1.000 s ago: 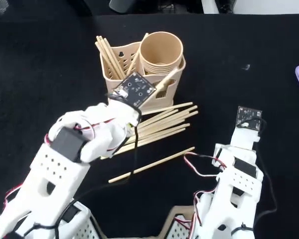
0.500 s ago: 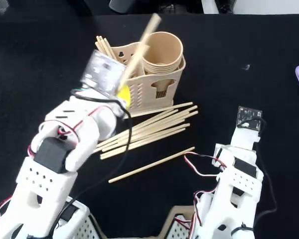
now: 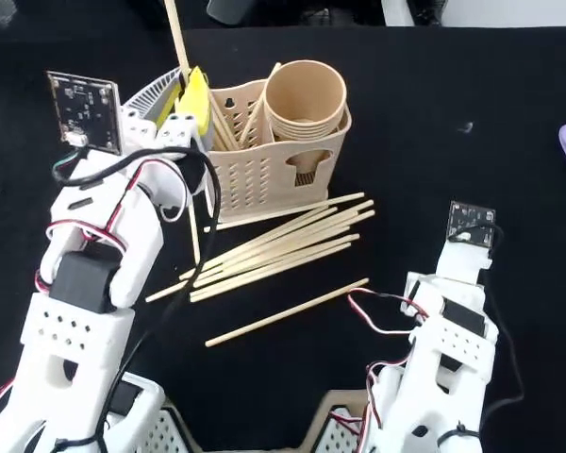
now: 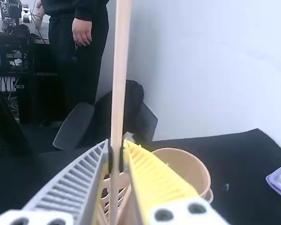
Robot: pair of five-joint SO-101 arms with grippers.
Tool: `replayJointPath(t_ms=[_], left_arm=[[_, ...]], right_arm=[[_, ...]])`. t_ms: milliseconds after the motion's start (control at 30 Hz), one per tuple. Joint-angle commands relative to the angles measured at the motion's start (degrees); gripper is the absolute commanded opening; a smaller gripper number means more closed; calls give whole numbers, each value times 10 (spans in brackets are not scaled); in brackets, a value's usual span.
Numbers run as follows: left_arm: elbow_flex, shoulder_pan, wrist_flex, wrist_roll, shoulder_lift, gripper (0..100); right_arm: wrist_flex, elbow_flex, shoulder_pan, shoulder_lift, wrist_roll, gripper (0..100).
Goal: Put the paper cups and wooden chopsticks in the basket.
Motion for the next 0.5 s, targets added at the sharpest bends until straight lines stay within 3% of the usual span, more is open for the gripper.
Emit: replayJointPath(t_ms=[0,100,333,467], left_arm=[[-4,-4,-17,18,2,30],[10,3,-61,18,13,30],[73,23,-261,14,126,30],[75,22,-302,14,185,30]], right_arm=[[-13,-2,-6,-17,-2,114],[-13,-2,-6,-17,-2,114],[-13,-1,-6,-17,0,114],[-13,-1,-6,-17,0,114]])
